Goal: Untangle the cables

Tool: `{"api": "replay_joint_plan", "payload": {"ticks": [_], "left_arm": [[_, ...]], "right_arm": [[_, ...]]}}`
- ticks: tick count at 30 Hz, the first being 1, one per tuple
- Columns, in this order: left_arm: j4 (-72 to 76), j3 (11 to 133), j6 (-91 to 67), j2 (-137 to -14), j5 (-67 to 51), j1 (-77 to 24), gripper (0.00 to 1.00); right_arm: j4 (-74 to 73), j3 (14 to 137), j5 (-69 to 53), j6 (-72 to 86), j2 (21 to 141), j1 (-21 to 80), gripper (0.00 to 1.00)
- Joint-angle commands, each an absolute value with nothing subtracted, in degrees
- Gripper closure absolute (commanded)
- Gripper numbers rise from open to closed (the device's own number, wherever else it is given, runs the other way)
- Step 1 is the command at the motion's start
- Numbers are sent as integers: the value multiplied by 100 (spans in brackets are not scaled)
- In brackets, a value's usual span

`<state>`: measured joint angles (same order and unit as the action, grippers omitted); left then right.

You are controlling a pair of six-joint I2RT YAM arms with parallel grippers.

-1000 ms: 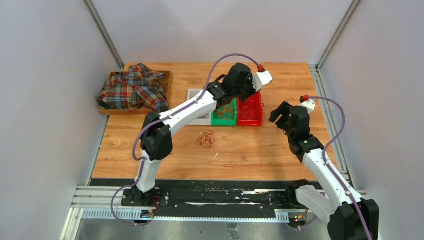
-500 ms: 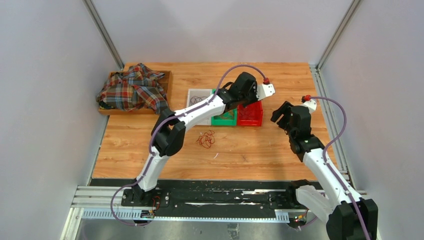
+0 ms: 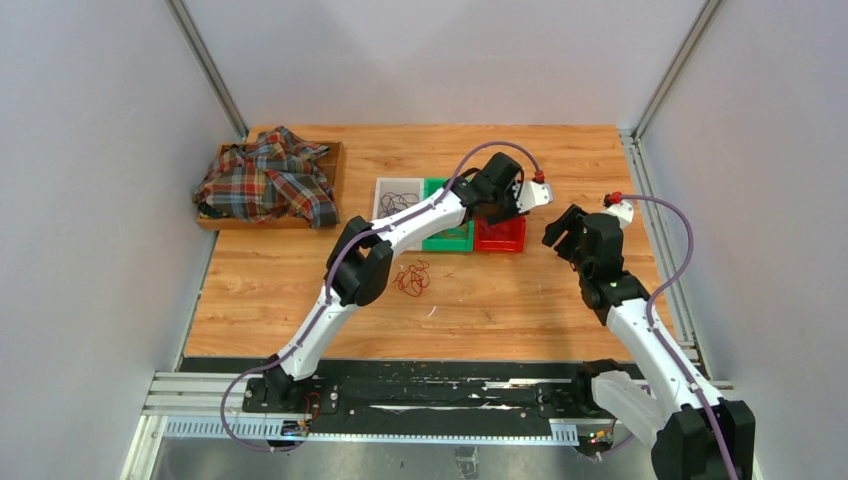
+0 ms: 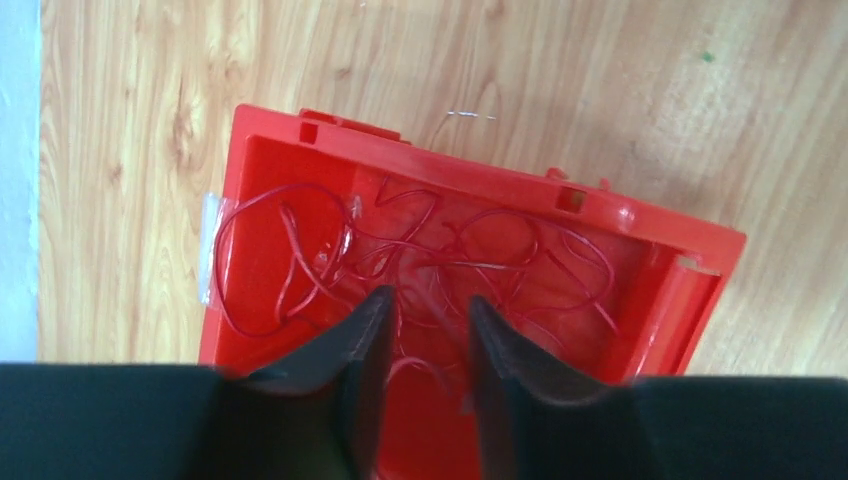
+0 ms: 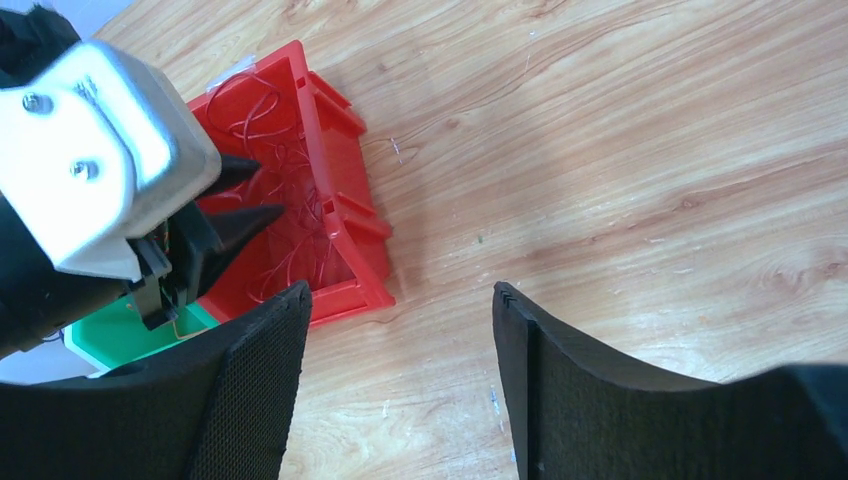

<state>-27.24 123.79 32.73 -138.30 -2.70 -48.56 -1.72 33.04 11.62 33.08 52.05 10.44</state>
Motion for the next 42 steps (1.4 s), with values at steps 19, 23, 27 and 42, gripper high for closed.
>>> {"api": "replay_joint_plan", "payload": {"ticks": [19, 23, 27, 42], "left_arm": [[-5297, 13261, 3186, -11551, -1541, -4295, 2], [-5304, 12364, 2684, -10696, -1734, -3638, 2], [-5309, 11261, 2326, -9941, -2192, -2604, 2], [-5273, 8687, 2119, -8209, -1870, -1343, 2]], "right_arm": [[-358, 3904, 401, 2593, 5262, 1581, 26], [-171, 4075, 486, 2316, 5741, 2786, 26], [271, 4266, 260, 1995, 6561, 3914, 26], [20, 6291, -662, 1249, 10149, 5080, 39]]}}
